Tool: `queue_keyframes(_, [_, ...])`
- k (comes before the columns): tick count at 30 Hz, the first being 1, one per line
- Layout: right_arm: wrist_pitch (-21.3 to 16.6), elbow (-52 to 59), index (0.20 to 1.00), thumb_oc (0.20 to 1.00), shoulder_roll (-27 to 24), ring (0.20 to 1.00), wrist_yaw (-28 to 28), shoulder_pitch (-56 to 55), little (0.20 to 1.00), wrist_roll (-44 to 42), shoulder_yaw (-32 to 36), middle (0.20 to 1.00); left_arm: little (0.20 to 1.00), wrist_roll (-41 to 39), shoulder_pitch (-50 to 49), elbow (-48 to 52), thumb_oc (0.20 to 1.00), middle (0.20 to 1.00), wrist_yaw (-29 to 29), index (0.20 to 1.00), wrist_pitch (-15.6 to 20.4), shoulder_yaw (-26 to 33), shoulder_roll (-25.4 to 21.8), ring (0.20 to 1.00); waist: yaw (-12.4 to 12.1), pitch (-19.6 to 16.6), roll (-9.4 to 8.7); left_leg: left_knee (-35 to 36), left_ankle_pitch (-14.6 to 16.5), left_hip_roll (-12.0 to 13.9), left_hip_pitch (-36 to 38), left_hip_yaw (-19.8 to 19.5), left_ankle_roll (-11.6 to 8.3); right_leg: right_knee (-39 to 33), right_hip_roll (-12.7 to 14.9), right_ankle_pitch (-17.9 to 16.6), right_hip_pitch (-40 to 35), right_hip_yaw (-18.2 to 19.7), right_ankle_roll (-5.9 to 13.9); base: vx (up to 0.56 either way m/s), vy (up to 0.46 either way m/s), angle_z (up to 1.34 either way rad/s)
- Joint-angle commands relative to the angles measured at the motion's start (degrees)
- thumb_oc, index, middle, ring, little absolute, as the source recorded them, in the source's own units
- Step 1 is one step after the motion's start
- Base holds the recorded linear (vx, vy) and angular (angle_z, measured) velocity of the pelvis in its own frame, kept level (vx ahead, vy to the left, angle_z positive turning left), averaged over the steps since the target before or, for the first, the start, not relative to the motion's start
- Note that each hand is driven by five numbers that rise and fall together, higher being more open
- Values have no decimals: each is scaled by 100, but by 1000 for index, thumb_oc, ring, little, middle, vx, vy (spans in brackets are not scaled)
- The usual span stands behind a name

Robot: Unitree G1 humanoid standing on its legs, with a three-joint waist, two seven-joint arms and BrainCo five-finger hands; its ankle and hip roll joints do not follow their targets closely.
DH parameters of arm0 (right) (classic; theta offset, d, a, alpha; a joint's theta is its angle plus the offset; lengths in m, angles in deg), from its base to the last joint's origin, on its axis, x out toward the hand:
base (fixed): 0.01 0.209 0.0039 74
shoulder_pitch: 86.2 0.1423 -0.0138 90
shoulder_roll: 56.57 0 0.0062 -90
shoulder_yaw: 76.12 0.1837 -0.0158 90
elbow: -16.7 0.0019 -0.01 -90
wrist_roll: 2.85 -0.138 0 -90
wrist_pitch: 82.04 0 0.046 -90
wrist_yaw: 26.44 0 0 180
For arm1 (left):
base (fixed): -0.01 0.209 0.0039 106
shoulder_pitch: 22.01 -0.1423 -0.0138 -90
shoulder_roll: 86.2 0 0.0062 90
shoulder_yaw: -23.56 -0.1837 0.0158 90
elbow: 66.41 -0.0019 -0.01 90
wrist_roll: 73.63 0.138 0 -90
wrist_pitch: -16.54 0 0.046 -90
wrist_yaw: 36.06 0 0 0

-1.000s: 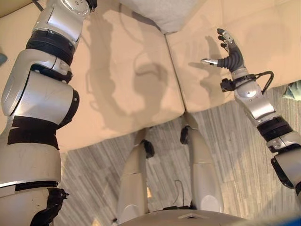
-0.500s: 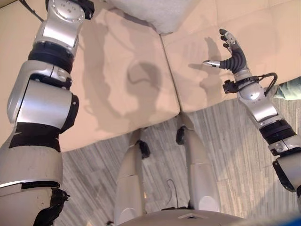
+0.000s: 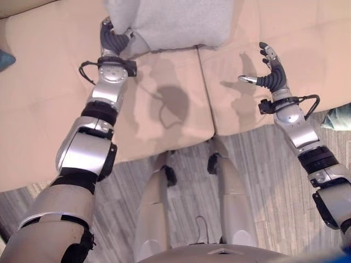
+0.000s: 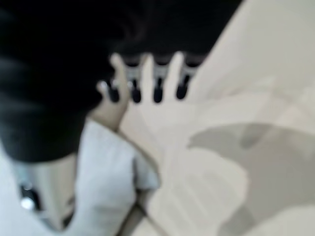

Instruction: Pick up all the scattered cushions and arrange them neatly on the sofa.

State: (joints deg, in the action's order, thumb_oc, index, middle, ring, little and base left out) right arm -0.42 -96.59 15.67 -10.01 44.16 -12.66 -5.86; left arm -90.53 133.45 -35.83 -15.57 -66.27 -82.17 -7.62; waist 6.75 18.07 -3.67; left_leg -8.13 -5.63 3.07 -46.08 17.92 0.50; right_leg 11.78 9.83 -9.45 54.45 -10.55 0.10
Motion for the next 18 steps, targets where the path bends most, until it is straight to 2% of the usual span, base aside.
queue_keyframes(1, [-205,-156,1000,1000,205,1000,167,115,1000,90,170,1000,1000,-309,-465,-396,1000,1000,-280,1000,-159,-309,448,1000,67,-103,-183,-213,366,505,-199,-547,-737,-770,448,-162,-560,63,1106,0,0,0])
queue_keyframes(9, [-147,-180,1000,1000,264,1000,234,204,1000,94,78,1000,1000,-937,-459,27,1000,1000,-234,1000,51,-218,619,1000,51,-65,-176,-197,319,513,-210,-562,-761,-749,405,-143,-530,74,1085,-1,-3,0])
queue_keyframes(18, [-125,-170,1000,1000,391,1000,263,234,1000,175,-34,1000,1000,-1280,-550,328,1000,1000,-247,1000,179,-354,1300,1000,106,-79,-191,-171,280,537,-230,-561,-783,-737,352,-129,-483,83,1057,0,0,0])
